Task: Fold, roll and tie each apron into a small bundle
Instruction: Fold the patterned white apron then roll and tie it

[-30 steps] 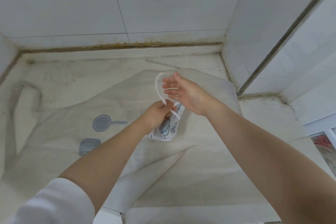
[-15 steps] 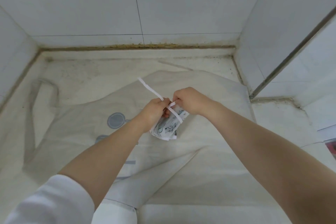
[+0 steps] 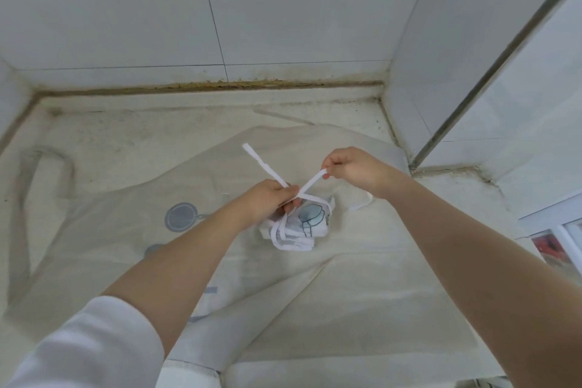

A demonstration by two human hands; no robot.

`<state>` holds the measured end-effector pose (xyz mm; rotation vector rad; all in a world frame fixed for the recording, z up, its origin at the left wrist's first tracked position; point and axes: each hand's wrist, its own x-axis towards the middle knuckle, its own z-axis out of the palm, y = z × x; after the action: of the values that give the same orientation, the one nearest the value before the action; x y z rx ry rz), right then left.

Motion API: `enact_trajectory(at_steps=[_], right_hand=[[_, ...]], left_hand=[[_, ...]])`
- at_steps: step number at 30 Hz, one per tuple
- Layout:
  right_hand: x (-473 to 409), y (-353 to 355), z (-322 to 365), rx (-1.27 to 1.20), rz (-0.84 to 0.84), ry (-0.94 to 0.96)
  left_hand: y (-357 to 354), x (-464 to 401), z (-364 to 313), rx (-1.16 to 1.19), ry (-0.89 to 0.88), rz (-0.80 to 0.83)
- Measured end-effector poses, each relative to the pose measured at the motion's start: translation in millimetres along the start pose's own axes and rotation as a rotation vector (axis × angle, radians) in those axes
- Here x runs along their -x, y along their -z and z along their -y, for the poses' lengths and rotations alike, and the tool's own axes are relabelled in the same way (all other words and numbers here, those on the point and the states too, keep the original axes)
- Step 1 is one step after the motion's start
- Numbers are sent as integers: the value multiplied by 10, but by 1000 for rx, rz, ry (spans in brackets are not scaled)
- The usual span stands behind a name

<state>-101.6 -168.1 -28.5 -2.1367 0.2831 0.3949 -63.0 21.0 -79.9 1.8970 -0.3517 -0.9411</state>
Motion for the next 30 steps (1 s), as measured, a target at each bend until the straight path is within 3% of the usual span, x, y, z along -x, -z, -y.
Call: enact_trajectory(at_steps=[4, 10, 14, 16, 18, 21, 25, 28, 30], right_hand=[[-42, -32, 21, -536, -37, -150], [-13, -107, 38, -492, 99, -58], [-21, -165, -77, -258, 229, -91], [-19, -215, -119, -90, 294, -42], [-33, -255, -126, -8, 229, -8], [-98, -326, -108, 131, 101, 74], [-169, -409, -136, 615, 174, 72], [-163, -479, -140, 800, 103, 54], [-158, -527, -148, 779, 51, 33]], left_hand=[[-58, -45, -2, -181, -188, -60], [-104, -82, -10, -100, -90, 31], [-146, -127, 44, 286, 63, 11], [-158, -150, 60, 340, 81, 0], [-166, -152, 65, 316, 62, 7], [-183, -145, 51, 231, 20, -26], [-173, -139, 88, 74, -58, -73], [-198, -161, 89, -252, -175, -124], [-230, -176, 66, -422, -248, -217]])
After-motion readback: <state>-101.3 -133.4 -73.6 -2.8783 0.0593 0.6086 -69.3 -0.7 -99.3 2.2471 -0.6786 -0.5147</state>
